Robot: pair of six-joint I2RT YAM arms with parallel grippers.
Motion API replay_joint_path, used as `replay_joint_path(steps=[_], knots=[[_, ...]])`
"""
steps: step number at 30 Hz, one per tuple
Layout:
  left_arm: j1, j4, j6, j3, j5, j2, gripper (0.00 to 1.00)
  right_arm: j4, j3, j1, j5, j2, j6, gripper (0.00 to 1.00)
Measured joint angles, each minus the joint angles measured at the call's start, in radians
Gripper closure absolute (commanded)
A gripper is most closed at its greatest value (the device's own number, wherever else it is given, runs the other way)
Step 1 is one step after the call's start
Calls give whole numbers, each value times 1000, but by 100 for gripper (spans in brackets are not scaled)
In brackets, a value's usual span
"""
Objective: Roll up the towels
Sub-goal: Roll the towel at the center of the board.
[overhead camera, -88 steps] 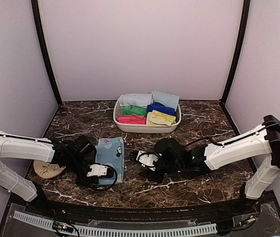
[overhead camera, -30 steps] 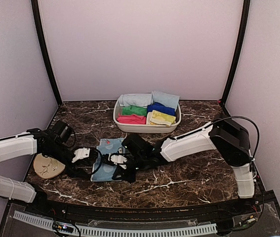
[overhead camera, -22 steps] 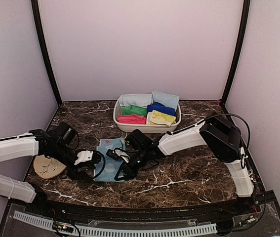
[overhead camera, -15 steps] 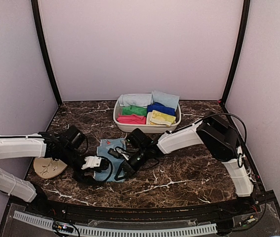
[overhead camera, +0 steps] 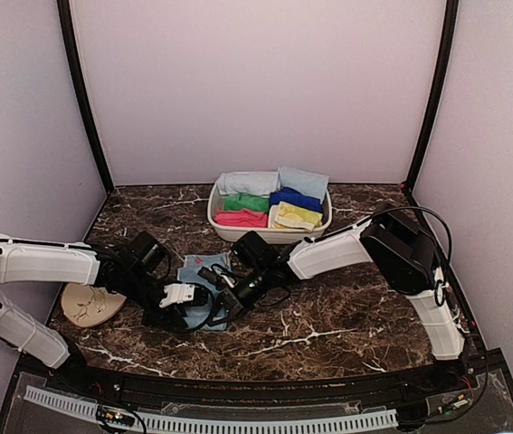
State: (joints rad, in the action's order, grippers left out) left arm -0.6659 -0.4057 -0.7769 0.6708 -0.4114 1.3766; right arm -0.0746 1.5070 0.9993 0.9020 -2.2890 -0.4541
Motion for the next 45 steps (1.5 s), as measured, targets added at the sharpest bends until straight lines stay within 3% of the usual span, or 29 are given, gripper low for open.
replay_joint_path(steps=[3, 5, 7, 8, 10, 14, 16, 17, 18, 19, 22, 26, 30, 34, 37, 41, 45], knots=[[7, 0, 20, 0, -23, -1, 75, 0, 0, 0, -11, 0, -1, 100], [16, 0, 30, 0, -41, -1, 83, 1, 0, 0, -17, 0, -1, 100], [30, -4, 39, 1, -61, 1, 98, 2, 0, 0, -26, 0, 0, 90], [48, -8, 47, 5, -76, 8, 100, 3, 0, 0, -33, 0, 2, 86], [90, -22, 56, 27, -106, 44, 100, 19, -9, 0, -54, 3, 13, 73], [167, -56, 72, 100, -166, 162, 100, 76, -103, -2, -137, 63, 51, 59], [186, -80, 77, 125, -193, 210, 100, 95, -165, -3, -197, 124, 79, 43], [190, -91, 79, 133, -202, 227, 100, 99, -193, -5, -232, 155, 90, 28], [191, -103, 82, 142, -211, 243, 100, 104, -217, -5, -272, 183, 107, 4], [192, -115, 85, 152, -219, 258, 100, 112, -248, -5, -320, 220, 137, 1], [192, -142, 95, 182, -228, 297, 100, 140, -341, 3, -489, 328, 218, 0], [193, -171, 111, 217, -229, 334, 100, 205, -488, 60, -834, 487, 348, 0], [193, -185, 121, 230, -224, 349, 100, 284, -552, 88, -1139, 576, 329, 0], [194, -196, 134, 240, -219, 358, 100, 423, -632, 64, -1226, 616, 468, 2], [194, -210, 138, 253, -217, 369, 100, 504, -671, 175, -1275, 578, 750, 10], [196, -225, 144, 267, -217, 385, 100, 527, -671, 333, -1258, 490, 945, 19], [197, -239, 146, 279, -219, 396, 100, 553, -647, 385, -1232, 427, 1112, 27]])
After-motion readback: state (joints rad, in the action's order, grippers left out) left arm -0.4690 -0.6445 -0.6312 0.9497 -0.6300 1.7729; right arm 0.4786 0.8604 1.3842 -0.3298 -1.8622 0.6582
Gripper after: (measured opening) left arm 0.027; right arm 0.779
